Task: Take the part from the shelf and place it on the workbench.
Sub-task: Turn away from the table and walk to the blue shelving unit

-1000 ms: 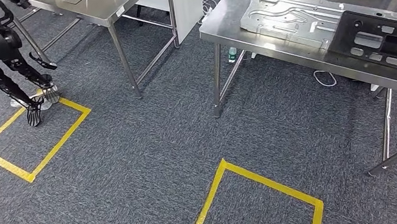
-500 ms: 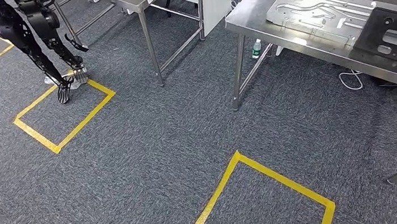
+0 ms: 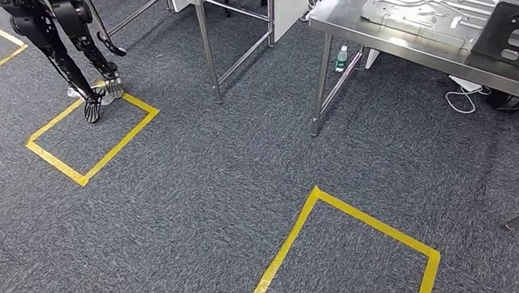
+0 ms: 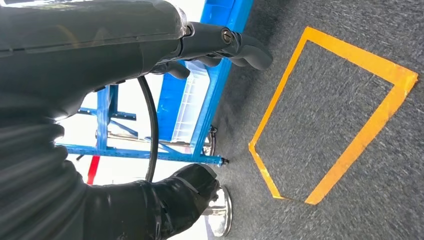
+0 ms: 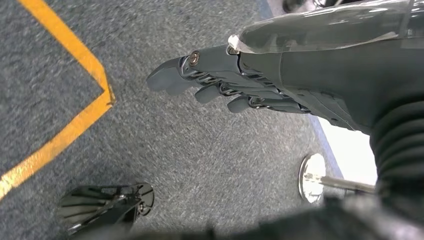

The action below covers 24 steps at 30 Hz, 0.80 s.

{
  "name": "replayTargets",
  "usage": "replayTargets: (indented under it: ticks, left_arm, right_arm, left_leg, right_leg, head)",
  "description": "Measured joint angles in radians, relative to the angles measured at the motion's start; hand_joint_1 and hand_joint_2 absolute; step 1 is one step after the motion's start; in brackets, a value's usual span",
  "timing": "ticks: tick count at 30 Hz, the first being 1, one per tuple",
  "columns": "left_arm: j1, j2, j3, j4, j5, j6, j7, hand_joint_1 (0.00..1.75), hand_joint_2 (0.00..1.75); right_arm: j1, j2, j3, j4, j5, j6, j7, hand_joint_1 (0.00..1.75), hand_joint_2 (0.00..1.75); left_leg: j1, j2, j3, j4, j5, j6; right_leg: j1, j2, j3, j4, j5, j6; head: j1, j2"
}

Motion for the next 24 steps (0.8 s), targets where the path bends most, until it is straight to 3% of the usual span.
replayTargets:
  ticks: [2, 5, 6, 8, 10, 11, 12, 13, 15, 17, 20, 21, 22, 24]
  left_arm:
    - [-0.001, 0.000, 0.000, 0.003, 0.000, 0.000, 0.000, 0.00, 1.75]
    - [-0.001, 0.001, 0.000, 0.005, 0.000, 0.000, 0.000, 0.00, 1.75]
    - [-0.001, 0.002, 0.000, 0.006, 0.000, 0.000, 0.000, 0.00, 1.75]
    - [-0.001, 0.003, -0.001, 0.008, 0.000, 0.001, 0.000, 0.00, 1.75]
    - [-0.001, 0.005, -0.001, 0.010, 0.000, 0.001, 0.000, 0.00, 1.75]
    - [-0.001, 0.007, -0.001, 0.010, 0.000, 0.001, 0.000, 0.00, 1.75]
    - [-0.001, 0.008, -0.001, 0.010, 0.000, 0.001, 0.000, 0.00, 1.75]
    - [-0.001, 0.010, -0.001, 0.010, 0.000, 0.001, 0.000, 0.00, 1.75]
    - [-0.002, 0.011, 0.000, 0.010, 0.000, 0.001, 0.000, 0.00, 1.75]
    - [-0.003, 0.011, 0.000, 0.011, 0.000, 0.001, 0.000, 0.00, 1.75]
    - [-0.002, 0.011, -0.001, 0.013, 0.000, 0.000, 0.000, 0.00, 1.75]
    - [-0.003, 0.011, -0.001, 0.013, 0.000, 0.000, 0.000, 0.00, 1.75]
    - [-0.004, 0.011, -0.001, 0.014, 0.000, 0.000, 0.000, 0.00, 1.75]
    - [-0.005, 0.012, -0.001, 0.015, 0.000, 0.000, 0.000, 0.00, 1.75]
  right_arm:
    - [0.004, 0.000, 0.014, -0.010, -0.001, 0.000, 0.000, 0.00, 0.00]
    - [0.008, 0.001, 0.028, -0.018, -0.002, 0.002, 0.000, 0.00, 0.00]
    - [0.010, 0.002, 0.033, -0.021, -0.002, 0.004, 0.000, 0.00, 0.00]
    - [0.017, 0.003, 0.045, -0.030, -0.008, 0.011, 0.004, 0.00, 0.00]
    - [0.026, 0.003, 0.058, -0.040, -0.021, 0.014, 0.011, 0.00, 0.00]
    - [0.031, 0.003, 0.064, -0.045, -0.028, 0.013, 0.015, 0.00, 0.00]
    - [0.035, 0.003, 0.070, -0.050, -0.035, 0.012, 0.019, 0.00, 0.00]
    - [0.039, 0.003, 0.078, -0.056, -0.046, 0.010, 0.023, 0.00, 0.00]
    - [0.048, 0.003, 0.095, -0.070, -0.071, 0.005, 0.030, 0.00, 0.00]
    - [0.056, 0.003, 0.110, -0.084, -0.095, 0.003, 0.035, 0.00, 0.00]
    - [0.067, 0.003, 0.130, -0.102, -0.110, 0.012, 0.039, 0.00, 0.00]
    - [0.073, 0.003, 0.137, -0.109, -0.112, 0.016, 0.041, 0.00, 0.00]
    - [0.078, 0.003, 0.144, -0.116, -0.114, 0.020, 0.043, 0.00, 0.00]
    - [0.087, 0.003, 0.156, -0.126, -0.116, 0.023, 0.048, 0.00, 0.00]
  left_leg:
    - [-0.001, 0.000, -0.007, 0.001, 0.013, -0.008]
    - [0.003, 0.000, -0.014, 0.003, 0.023, -0.024]
    - [0.004, -0.001, -0.021, 0.017, 0.006, -0.030]
    - [0.009, -0.002, -0.049, 0.099, -0.075, -0.042]
    - [0.018, -0.002, -0.080, 0.221, -0.151, -0.055]
    - [0.023, -0.001, -0.083, 0.260, -0.160, -0.062]
    - [0.027, -0.001, -0.069, 0.266, -0.147, -0.068]
    - [0.032, -0.001, -0.038, 0.235, -0.119, -0.074]
    - [0.039, -0.001, 0.060, 0.102, -0.083, -0.084]
    - [0.037, -0.004, 0.117, 0.007, -0.089, -0.077]
    - [0.031, -0.004, 0.108, -0.007, -0.087, -0.045]
    - [0.031, -0.002, 0.101, -0.008, -0.080, -0.033]
    - [0.031, 0.000, 0.092, -0.011, -0.070, -0.022]
    - [0.029, 0.004, 0.069, -0.011, -0.052, -0.009]
  right_leg:
    - [0.011, 0.000, 0.055, -0.094, 0.011, -0.015]
    - [0.012, -0.006, 0.048, -0.118, 0.032, -0.025]
    - [0.009, -0.009, 0.041, -0.125, 0.042, -0.031]
    - [0.003, -0.015, 0.022, -0.132, 0.063, -0.037]
    - [0.001, -0.019, -0.004, -0.126, 0.078, -0.035]
    - [0.000, -0.021, -0.019, -0.121, 0.085, -0.032]
    - [-0.003, -0.023, -0.035, -0.113, 0.090, -0.027]
    - [-0.008, -0.025, -0.052, -0.102, 0.095, -0.022]
    - [-0.014, -0.025, -0.082, -0.074, 0.101, -0.011]
    - [-0.014, -0.025, -0.100, -0.052, 0.108, 0.002]
    - [-0.016, -0.022, -0.109, -0.044, 0.120, 0.024]
    - [-0.019, -0.019, -0.115, -0.033, 0.107, 0.030]
    - [-0.020, -0.014, -0.126, -0.005, 0.076, 0.034]
    - [-0.021, -0.006, -0.160, 0.102, -0.019, 0.039]
  head:
    - [0.000, 0.000]
    - [0.000, 0.000]
    - [0.000, 0.000]
    - [-0.001, 0.000]
    - [-0.001, 0.000]
    - [-0.001, 0.000]
    - [-0.001, 0.000]
    - [-0.001, 0.000]
    - [-0.002, 0.000]
    - [-0.001, 0.000]
    - [0.001, 0.000]
    - [0.001, 0.000]
    - [0.001, 0.000]
    - [0.001, 0.000]
